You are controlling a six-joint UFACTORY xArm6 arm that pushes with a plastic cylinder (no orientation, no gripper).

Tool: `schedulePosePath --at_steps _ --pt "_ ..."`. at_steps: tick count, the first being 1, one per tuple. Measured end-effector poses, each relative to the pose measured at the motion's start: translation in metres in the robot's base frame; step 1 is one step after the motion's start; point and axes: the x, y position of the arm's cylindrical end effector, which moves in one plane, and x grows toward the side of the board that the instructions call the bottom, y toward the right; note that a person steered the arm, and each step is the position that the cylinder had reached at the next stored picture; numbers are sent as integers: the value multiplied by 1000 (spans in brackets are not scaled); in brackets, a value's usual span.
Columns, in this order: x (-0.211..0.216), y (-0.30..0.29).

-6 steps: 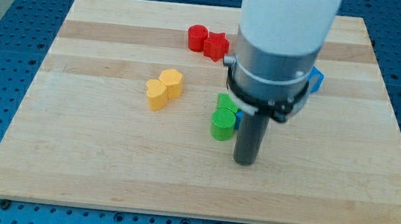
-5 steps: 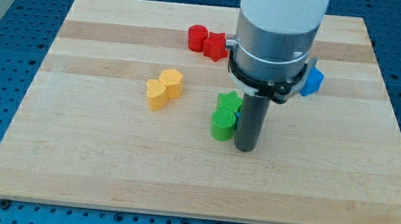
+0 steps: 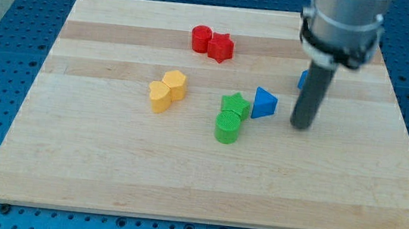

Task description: Move arm to the bottom of blue triangle

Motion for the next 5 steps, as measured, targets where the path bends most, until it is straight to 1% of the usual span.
schedulePosePath --at_steps 1,2,4,5 --pt "92 -18" --pt "71 -38" --pt "-31 -59" --pt "-57 -59"
